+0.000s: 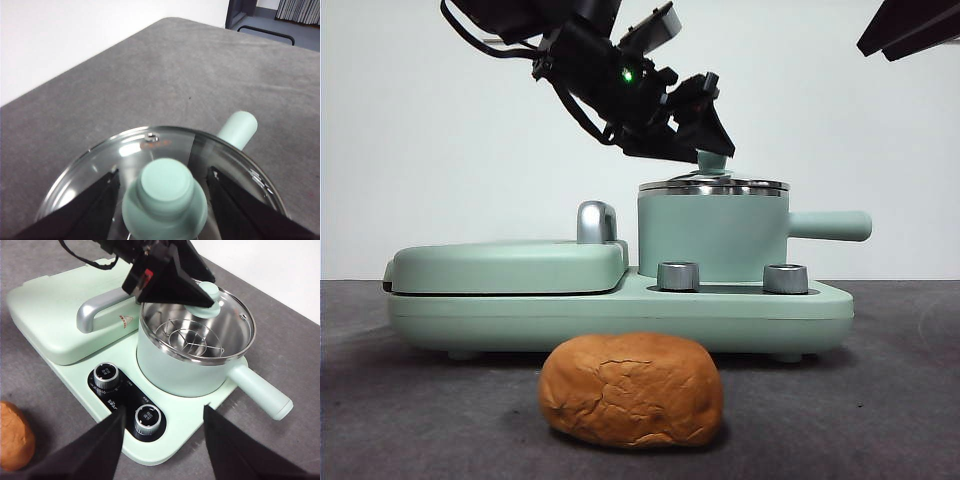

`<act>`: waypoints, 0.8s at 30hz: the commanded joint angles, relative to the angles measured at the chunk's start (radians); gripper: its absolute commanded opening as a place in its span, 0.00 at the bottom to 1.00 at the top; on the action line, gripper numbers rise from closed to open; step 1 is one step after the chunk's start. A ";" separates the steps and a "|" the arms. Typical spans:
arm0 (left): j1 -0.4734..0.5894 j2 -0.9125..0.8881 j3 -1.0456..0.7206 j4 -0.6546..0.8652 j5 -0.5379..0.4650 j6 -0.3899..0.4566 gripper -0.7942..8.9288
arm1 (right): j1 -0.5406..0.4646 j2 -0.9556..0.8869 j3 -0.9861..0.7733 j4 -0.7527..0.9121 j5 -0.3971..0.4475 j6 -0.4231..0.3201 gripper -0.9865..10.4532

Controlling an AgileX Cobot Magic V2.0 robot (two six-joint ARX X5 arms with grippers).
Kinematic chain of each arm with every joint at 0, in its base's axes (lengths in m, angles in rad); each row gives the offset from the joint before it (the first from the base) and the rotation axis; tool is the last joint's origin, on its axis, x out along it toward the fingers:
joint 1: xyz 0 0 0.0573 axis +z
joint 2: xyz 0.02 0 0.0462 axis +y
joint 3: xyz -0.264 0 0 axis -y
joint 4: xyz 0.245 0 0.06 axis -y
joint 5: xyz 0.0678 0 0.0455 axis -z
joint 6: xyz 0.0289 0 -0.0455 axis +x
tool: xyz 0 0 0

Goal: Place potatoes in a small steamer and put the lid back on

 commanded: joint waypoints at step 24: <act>-0.009 0.019 0.028 0.033 -0.008 0.063 0.09 | 0.006 0.008 0.015 0.012 0.005 0.014 0.30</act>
